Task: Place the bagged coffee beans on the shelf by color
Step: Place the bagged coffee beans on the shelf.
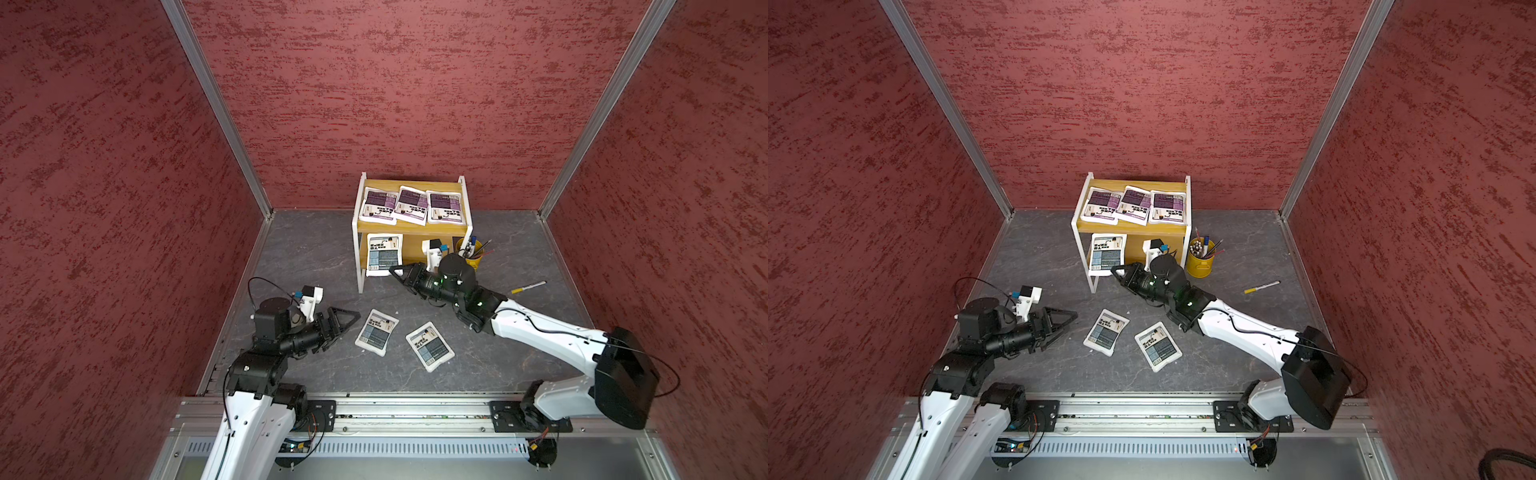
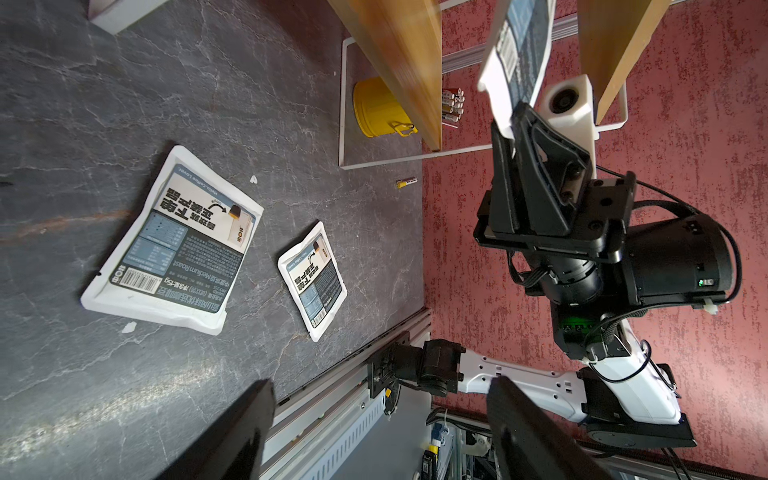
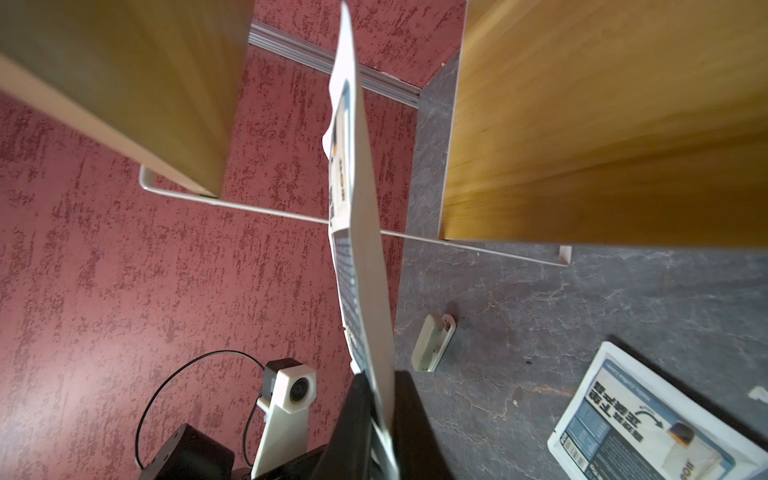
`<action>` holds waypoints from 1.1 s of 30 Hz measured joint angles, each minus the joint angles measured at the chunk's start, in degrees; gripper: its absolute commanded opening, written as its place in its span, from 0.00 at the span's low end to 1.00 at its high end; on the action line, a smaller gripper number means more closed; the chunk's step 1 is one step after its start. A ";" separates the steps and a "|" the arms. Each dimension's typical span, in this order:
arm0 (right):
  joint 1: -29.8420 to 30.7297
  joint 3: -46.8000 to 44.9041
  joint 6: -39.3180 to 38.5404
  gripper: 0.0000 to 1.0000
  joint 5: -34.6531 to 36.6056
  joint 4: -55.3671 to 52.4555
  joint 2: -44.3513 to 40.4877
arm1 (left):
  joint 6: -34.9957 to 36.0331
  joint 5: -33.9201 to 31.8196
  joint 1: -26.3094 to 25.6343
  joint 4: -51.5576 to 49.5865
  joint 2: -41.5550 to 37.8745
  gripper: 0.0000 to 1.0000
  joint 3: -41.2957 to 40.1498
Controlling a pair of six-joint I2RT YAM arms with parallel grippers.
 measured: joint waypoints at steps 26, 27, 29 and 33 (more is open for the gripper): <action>-3.76 8.00 0.63 0.03 1.95 -1.86 11.56 | 0.24 0.00 0.04 -3.30 -1.99 0.85 0.00; -4.04 8.17 0.63 0.03 1.88 -1.86 12.02 | 0.37 0.00 0.04 -3.48 -2.01 0.85 0.00; -4.50 8.57 0.66 0.03 1.70 -1.86 12.85 | 0.61 0.00 0.07 -3.67 -2.12 0.85 0.00; -5.16 9.90 0.66 0.03 0.96 -1.84 14.58 | 0.92 0.00 0.11 -3.96 -2.19 0.85 0.00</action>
